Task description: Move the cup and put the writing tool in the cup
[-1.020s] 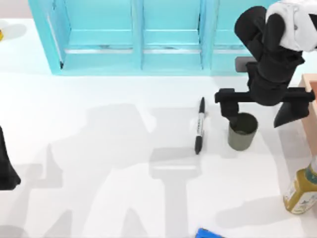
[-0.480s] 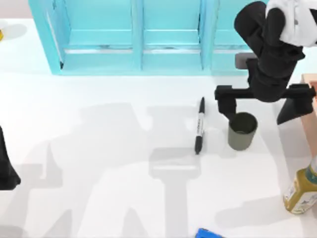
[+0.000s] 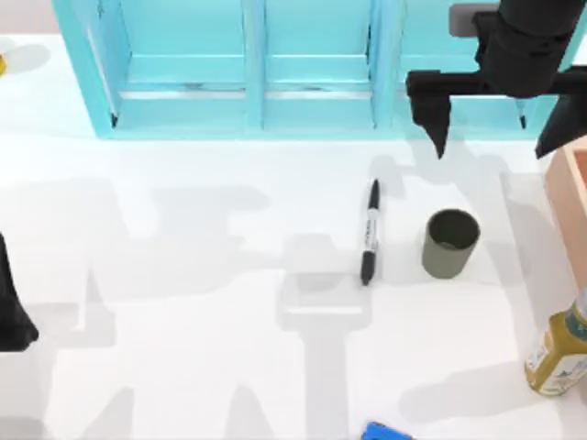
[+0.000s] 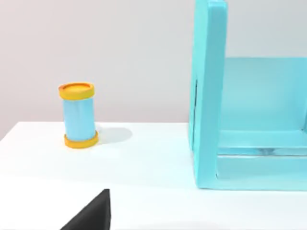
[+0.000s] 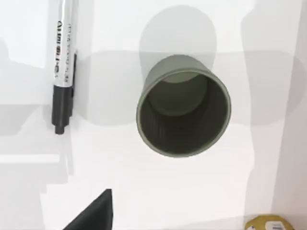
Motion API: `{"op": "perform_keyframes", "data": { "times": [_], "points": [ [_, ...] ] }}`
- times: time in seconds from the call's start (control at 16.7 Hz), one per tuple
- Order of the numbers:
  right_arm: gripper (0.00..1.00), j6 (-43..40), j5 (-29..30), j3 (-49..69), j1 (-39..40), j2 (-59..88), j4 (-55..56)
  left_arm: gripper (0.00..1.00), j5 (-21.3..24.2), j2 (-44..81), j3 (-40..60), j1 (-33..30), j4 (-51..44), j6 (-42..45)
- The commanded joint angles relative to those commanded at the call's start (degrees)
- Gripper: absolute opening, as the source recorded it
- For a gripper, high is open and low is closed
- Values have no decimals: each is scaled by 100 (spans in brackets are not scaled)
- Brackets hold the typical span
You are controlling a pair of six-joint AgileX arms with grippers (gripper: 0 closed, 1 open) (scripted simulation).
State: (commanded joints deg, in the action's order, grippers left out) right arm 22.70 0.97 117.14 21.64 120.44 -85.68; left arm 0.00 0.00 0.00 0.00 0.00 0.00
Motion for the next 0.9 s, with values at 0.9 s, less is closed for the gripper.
{"op": "perform_keyframes", "data": {
  "times": [0.9],
  "points": [
    [100,576,176,1908,369,957,-1226,100,0,0,0,0,0,0]
  ]
}}
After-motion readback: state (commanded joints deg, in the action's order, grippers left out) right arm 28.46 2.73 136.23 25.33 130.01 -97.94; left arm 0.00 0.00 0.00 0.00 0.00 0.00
